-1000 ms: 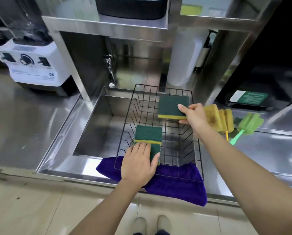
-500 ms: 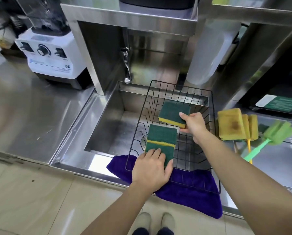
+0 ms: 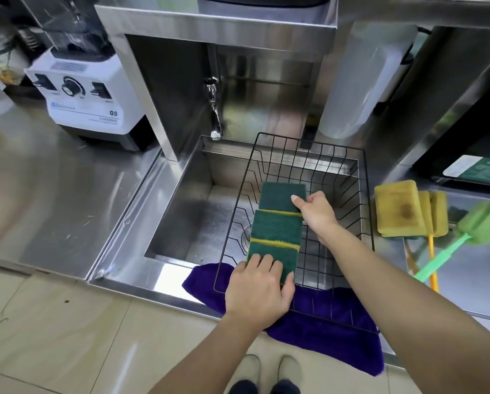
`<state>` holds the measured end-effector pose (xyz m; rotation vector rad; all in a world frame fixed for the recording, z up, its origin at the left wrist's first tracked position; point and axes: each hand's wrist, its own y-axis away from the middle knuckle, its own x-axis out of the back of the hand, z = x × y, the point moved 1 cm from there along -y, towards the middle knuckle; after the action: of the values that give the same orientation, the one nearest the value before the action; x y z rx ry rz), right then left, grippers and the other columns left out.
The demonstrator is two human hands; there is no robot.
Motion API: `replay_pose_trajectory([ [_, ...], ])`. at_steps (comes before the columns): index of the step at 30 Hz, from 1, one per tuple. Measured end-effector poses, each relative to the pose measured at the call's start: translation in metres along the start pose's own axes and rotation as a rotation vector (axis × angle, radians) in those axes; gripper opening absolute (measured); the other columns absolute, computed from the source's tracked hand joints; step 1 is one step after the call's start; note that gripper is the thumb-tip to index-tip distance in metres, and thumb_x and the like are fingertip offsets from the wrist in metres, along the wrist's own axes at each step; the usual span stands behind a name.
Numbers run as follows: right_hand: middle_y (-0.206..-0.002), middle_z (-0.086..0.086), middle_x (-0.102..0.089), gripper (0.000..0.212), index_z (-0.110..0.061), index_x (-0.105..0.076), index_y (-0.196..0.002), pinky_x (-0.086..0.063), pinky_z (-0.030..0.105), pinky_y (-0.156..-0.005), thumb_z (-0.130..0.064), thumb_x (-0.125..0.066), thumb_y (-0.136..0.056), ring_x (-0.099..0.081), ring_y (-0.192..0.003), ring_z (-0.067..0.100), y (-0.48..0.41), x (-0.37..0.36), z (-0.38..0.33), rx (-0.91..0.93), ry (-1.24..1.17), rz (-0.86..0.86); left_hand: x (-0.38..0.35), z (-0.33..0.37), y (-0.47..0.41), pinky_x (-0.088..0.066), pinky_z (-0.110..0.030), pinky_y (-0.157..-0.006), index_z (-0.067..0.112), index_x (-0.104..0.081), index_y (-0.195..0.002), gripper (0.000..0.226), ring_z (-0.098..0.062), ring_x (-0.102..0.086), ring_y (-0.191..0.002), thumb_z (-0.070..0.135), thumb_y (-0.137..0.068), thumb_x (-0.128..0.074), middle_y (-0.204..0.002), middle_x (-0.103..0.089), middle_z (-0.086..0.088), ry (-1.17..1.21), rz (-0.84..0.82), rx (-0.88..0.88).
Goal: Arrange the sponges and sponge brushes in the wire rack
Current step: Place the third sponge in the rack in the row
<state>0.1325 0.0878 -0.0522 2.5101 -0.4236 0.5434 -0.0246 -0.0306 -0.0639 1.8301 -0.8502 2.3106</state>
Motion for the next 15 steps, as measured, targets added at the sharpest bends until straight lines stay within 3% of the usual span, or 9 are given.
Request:
replay_pose_trajectory([
  [3,-0.101,0.006,-0.051,0.032,-0.008,-0.041,-0.102,-0.037,0.031,-0.077,-0.035,-0.056,-0.091,-0.048,-0.093,0.022,0.001,0.001,-0.003,0.049,0.011,0.03,0.002,0.001,0.001,-0.042,-0.032,-0.054,0.015,-0.061,-0.069,0.037,-0.021,-0.052,-0.064,0.039,-0.089,-0.041,-0.069,-0.056,0.001,0.006,-0.002,0.004],
  [7,-0.099,0.008,-0.051,0.038,-0.002,-0.044,-0.109,-0.038,0.03,-0.076,-0.033,-0.056,-0.092,-0.048,-0.09,0.023,0.003,-0.004,-0.006,0.07,0.003,0.12,0.001,0.0,0.001,-0.042,-0.031,-0.054,0.015,-0.061,-0.069,0.037,-0.021,-0.052,-0.063,0.039,-0.089,-0.041,-0.069,-0.057,0.001,0.01,-0.006,0.005],
  [11,-0.1,0.008,-0.053,0.032,-0.01,-0.037,-0.098,-0.04,0.033,-0.075,-0.035,-0.057,-0.091,-0.051,-0.09,0.025,0.002,-0.01,-0.004,0.089,0.084,0.009,0.002,0.001,0.0,-0.042,-0.03,-0.055,0.015,-0.061,-0.069,0.037,-0.02,-0.052,-0.064,0.039,-0.088,-0.041,-0.069,-0.057,0.001,0.016,-0.011,0.012],
  [15,-0.102,0.007,-0.052,0.033,-0.012,-0.037,-0.098,-0.039,0.033,-0.078,-0.034,-0.06,-0.089,-0.05,-0.094,0.024,-0.001,-0.009,0.0,0.056,0.031,-0.038,0.002,0.0,0.001,-0.041,-0.03,-0.055,0.015,-0.06,-0.067,0.036,-0.021,-0.052,-0.063,0.038,-0.088,-0.042,-0.067,-0.057,0.0,0.018,-0.003,0.011],
])
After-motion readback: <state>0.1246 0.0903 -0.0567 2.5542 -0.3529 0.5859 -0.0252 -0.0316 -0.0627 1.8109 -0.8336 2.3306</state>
